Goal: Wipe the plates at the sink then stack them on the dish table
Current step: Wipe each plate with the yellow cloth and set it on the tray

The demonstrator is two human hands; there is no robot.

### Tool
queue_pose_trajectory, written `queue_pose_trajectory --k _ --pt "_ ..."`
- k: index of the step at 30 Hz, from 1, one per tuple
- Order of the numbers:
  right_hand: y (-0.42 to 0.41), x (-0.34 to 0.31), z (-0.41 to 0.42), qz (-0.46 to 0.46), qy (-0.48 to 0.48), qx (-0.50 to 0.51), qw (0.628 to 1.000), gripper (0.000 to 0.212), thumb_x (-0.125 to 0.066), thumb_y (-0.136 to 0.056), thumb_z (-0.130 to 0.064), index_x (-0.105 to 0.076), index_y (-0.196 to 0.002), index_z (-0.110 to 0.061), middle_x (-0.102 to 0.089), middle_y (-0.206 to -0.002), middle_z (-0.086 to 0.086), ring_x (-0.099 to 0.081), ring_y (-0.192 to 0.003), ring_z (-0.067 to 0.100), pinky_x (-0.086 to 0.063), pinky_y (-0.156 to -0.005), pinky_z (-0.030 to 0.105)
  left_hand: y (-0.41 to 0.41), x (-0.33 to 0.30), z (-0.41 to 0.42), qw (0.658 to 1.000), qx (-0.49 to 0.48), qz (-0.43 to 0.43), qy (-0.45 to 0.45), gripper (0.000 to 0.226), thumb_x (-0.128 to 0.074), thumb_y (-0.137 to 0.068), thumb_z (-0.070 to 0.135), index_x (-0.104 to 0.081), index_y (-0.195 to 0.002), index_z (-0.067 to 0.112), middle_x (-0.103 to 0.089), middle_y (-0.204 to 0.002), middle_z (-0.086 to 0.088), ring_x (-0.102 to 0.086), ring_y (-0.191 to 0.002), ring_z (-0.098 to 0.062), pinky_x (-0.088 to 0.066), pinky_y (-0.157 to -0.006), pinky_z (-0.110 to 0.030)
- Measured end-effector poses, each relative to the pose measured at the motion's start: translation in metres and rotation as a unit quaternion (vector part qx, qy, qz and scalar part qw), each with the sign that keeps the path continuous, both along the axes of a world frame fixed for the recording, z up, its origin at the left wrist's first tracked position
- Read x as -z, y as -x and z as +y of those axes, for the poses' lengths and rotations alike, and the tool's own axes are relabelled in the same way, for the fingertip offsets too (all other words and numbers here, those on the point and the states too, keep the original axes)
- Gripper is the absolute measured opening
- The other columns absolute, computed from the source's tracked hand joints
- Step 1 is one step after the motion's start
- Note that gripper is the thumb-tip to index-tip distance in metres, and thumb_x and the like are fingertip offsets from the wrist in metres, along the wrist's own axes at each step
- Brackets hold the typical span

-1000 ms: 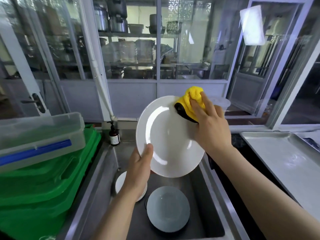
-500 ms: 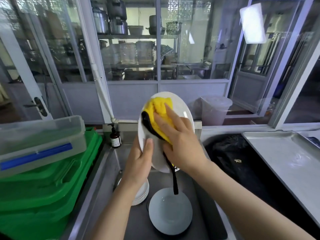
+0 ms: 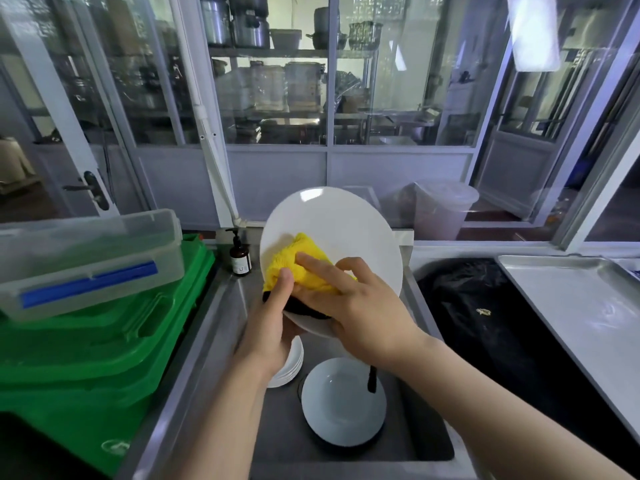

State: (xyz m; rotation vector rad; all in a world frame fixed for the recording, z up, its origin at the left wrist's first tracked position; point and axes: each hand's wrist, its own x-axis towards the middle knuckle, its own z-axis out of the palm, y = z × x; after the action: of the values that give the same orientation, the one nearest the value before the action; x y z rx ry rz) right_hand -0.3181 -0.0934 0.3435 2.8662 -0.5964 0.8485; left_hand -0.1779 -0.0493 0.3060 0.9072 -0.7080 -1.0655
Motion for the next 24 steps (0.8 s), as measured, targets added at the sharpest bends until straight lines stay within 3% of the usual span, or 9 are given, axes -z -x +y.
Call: queue_pose_trajectory --k 2,4,6,8,13,16,19,22,24 --pt "0.005 0.003 0.0 -0.001 0.031 0.005 1.0 0.05 -0.023 -0.101 -0.044 -0.069 -0.117 -0.033 -0.055 -0.137 -0.003 -0.058 -0.092 0.036 -0.055 -0.066 0.042 -0.002 0.0 0.0 1.0 0.003 0.021 -0.006 0.06 -0.059 -0.071 0.057 -0.067 -0.113 0.014 -0.072 -0.111 -0.012 -0.068 -0.105 -0.026 -0.058 -0.074 -0.035" --pt "0.01 0.005 -0.004 0.002 0.072 0.011 0.997 0.05 -0.021 -0.103 -0.028 -0.069 -0.116 -0.033 -0.056 -0.136 -0.002 -0.059 -0.091 0.035 -0.054 -0.063 0.04 -0.003 -0.006 -0.001 1.0 -0.012 0.023 -0.013 0.065 -0.064 -0.073 0.051 -0.06 -0.123 0.011 -0.068 -0.119 -0.015 -0.063 -0.112 -0.032 -0.055 -0.087 -0.044" --pt "0.016 0.008 -0.011 0.017 0.098 0.023 0.995 0.045 -0.045 -0.089 -0.011 -0.065 -0.122 -0.036 -0.051 -0.141 -0.003 -0.058 -0.096 0.035 -0.053 -0.065 0.04 -0.002 -0.011 -0.004 0.999 -0.029 0.017 -0.008 0.073 -0.069 -0.07 0.046 -0.055 -0.131 0.009 -0.062 -0.126 -0.019 -0.059 -0.118 -0.037 -0.047 -0.098 -0.053" --pt "0.02 0.011 -0.018 0.021 0.104 0.037 0.994 0.055 -0.061 -0.077 -0.008 -0.063 -0.124 -0.038 -0.049 -0.143 -0.005 -0.057 -0.098 0.034 -0.051 -0.066 0.038 0.001 -0.015 -0.009 0.998 -0.067 0.004 0.008 0.068 -0.069 -0.074 0.036 -0.052 -0.134 0.007 -0.061 -0.128 -0.019 -0.058 -0.118 -0.036 -0.043 -0.102 -0.055" --pt "0.04 0.022 -0.04 0.005 0.11 0.098 0.989 0.061 -0.043 -0.075 -0.002 -0.065 -0.121 -0.037 -0.051 -0.142 -0.002 -0.059 -0.096 0.037 -0.05 -0.067 0.04 -0.012 -0.013 -0.018 0.986 -0.164 -0.014 -0.009 0.026 -0.069 -0.083 0.018 -0.067 -0.108 0.024 -0.074 -0.103 0.0 -0.068 -0.102 -0.023 -0.052 -0.091 -0.047" --pt "0.05 0.024 -0.052 0.017 0.102 0.153 0.983 0.064 -0.044 -0.071 -0.001 -0.065 -0.122 -0.035 -0.049 -0.144 0.0 -0.059 -0.098 0.041 -0.051 -0.066 0.044 -0.017 -0.012 -0.016 0.977 -0.191 -0.096 -0.011 0.026 -0.067 -0.071 0.025 -0.072 -0.093 0.038 -0.075 -0.096 0.01 -0.07 -0.093 -0.012 -0.053 -0.084 -0.039" --pt "0.046 0.018 -0.058 0.01 0.1 0.212 0.972 0.062 -0.026 -0.078 -0.008 -0.065 -0.122 -0.03 -0.047 -0.145 0.003 -0.056 -0.103 0.043 -0.05 -0.067 0.046 -0.013 -0.015 -0.014 0.963 -0.19 -0.191 -0.013 0.039 -0.065 -0.067 0.037 -0.067 -0.105 0.034 -0.073 -0.103 0.013 -0.066 -0.103 -0.012 -0.051 -0.094 -0.042" --pt "0.042 0.009 -0.067 -0.039 0.055 0.265 0.962 0.054 -0.044 -0.083 -0.001 -0.061 -0.128 -0.025 -0.04 -0.15 0.005 -0.049 -0.107 0.046 -0.047 -0.073 0.049 -0.005 -0.011 -0.008 0.953 -0.167 -0.253 -0.01 0.037 -0.06 -0.075 0.031 -0.063 -0.112 0.029 -0.071 -0.105 0.019 -0.064 -0.105 -0.004 -0.049 -0.095 -0.036" --pt "0.04 0.006 -0.072 -0.077 0.023 0.273 0.959 0.063 -0.056 -0.077 0.008 -0.056 -0.133 -0.022 -0.033 -0.153 0.007 -0.044 -0.107 0.046 -0.046 -0.079 0.05 0.002 -0.008 -0.002 0.95 -0.159 -0.27 0.0 0.03 -0.058 -0.078 0.027 -0.062 -0.107 0.031 -0.071 -0.102 0.023 -0.064 -0.101 0.001 -0.05 -0.088 -0.024"
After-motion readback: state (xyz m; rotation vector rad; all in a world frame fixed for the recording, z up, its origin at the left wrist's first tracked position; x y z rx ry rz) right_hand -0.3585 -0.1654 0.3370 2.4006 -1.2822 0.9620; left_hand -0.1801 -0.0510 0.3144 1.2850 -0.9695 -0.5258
